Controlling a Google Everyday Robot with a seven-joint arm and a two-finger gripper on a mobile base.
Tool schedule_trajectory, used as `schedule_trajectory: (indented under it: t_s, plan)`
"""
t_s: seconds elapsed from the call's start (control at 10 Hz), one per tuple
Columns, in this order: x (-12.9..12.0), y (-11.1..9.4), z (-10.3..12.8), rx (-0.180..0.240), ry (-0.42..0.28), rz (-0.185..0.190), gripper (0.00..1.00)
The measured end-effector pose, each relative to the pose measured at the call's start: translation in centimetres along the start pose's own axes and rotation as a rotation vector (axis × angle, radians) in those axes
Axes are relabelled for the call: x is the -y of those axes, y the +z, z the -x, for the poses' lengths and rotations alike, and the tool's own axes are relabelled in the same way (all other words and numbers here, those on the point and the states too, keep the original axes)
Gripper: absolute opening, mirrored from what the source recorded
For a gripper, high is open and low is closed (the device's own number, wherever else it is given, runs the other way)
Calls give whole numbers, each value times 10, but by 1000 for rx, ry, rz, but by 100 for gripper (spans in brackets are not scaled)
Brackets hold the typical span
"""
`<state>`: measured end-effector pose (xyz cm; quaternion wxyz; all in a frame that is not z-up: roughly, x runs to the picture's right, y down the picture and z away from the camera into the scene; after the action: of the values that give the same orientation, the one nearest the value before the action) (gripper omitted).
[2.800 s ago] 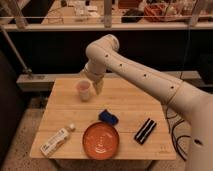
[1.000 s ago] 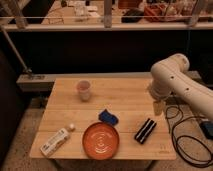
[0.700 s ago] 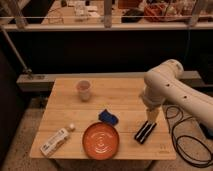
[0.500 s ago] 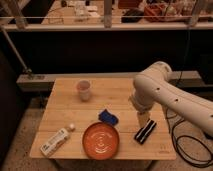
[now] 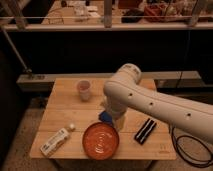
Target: Move the arm in a circular motion
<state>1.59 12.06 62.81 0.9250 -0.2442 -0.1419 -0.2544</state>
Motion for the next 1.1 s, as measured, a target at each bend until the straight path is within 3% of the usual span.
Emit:
schedule_trajectory:
  t_s: [0.1, 0.3, 0.5, 0.8, 1.1]
  plan:
    - [17, 1, 26, 27, -59, -17, 80]
    - [53, 6, 55, 25, -149, -57, 80]
    - [103, 11, 58, 7, -209, -112, 80]
    - [165, 18, 25, -50, -261, -170, 80]
    - [212, 33, -46, -105, -246, -180, 80]
